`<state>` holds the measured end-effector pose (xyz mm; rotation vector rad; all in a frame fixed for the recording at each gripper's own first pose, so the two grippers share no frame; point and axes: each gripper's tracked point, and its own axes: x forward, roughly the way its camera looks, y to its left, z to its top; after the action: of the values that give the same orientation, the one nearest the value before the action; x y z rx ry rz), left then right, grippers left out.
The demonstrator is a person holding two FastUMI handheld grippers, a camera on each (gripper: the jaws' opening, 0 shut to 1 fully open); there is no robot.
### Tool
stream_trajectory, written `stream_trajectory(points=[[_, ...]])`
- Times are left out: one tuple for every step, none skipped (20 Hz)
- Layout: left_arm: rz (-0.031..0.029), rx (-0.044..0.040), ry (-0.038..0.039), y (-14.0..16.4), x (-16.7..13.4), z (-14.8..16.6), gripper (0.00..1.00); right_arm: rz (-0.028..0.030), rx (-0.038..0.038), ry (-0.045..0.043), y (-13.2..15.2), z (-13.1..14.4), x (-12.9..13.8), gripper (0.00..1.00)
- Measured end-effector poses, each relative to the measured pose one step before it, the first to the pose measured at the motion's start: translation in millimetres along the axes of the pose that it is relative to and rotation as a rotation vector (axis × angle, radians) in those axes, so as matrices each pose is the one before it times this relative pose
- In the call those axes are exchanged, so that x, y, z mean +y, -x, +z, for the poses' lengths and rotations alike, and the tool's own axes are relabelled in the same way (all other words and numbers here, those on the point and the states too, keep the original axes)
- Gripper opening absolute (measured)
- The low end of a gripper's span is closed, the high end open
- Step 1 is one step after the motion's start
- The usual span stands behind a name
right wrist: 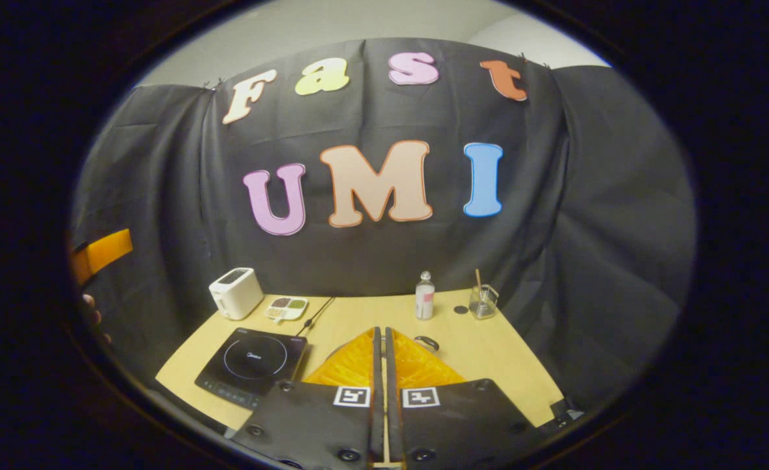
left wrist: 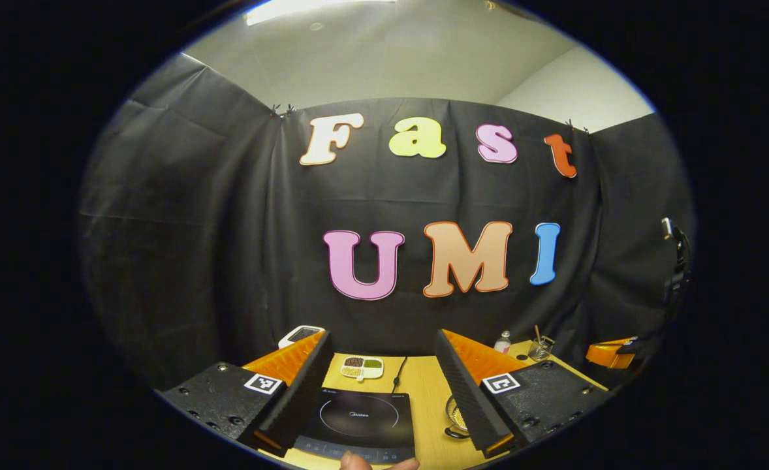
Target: First push the handle of the pot to place it horizontally, then grasp the pot with both hands and set it on the induction cooktop.
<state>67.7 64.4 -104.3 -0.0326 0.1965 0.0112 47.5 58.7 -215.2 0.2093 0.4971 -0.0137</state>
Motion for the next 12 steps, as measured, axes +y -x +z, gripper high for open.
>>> stream_trajectory(points=[[-0.00725, -0.00714, 0.00623, -6.72, -1.94, 0.44, 0.96, -0.00117, 0.01237, -0.01344, -4.52, -5.81, -1.37, 0.02], [-0.00605, 0.00546, 0.00436, -6.37, -0.83, -1.97, 0.96, -0.00883, 0.02415, 0.00037, -5.00, -8.35, -2.49, 0.00], [-0.00921, 0.01413, 0.00377, -4.99, 2.48, -7.25, 0.93, -0.01097, 0.02691, 0.00017, -3.96, -8.76, -1.40, 0.00], [-0.01419, 0.00579, 0.00523, -6.84, 1.43, -4.29, 0.93, -0.00774, 0.02267, -0.00534, -3.49, -8.39, 1.47, 0.00], [-0.01492, 0.00005, 0.00299, -9.48, 2.42, -1.57, 0.94, -0.01061, 0.02033, -0.00368, -4.25, -7.07, 1.62, 0.02], [-0.01637, -0.00376, 0.00019, -9.58, 3.12, -1.16, 0.95, -0.01312, 0.01929, 0.00142, -3.96, -7.33, 1.77, 0.02], [-0.02024, 0.00175, -0.00536, -8.81, 3.54, -2.50, 0.93, -0.02274, 0.01655, 0.00253, -5.21, -7.26, 1.58, 0.02], [-0.02575, 0.01162, -0.01066, -8.48, 2.89, -3.88, 0.95, -0.02474, 0.02298, -0.00488, -5.21, -9.36, 0.32, 0.00], [-0.02898, 0.00076, -0.01120, -6.95, 3.34, -4.07, 0.96, -0.02248, 0.02699, -0.01912, -4.73, -12.23, 2.35, 0.00], [-0.03089, -0.00250, -0.00683, -6.24, 3.07, -1.75, 0.95, -0.01817, 0.02258, -0.02859, -5.15, -11.78, 5.48, 0.00], [-0.03094, -0.00805, 0.00094, -6.84, 3.34, -2.98, 0.95, -0.02329, 0.02091, -0.02714, -5.75, -11.35, 3.18, 0.00], [-0.02281, 0.01171, 0.00162, -6.50, 3.19, -5.35, 0.95, -0.02313, 0.02575, -0.02149, -1.42, -13.53, 1.02, 0.00]])
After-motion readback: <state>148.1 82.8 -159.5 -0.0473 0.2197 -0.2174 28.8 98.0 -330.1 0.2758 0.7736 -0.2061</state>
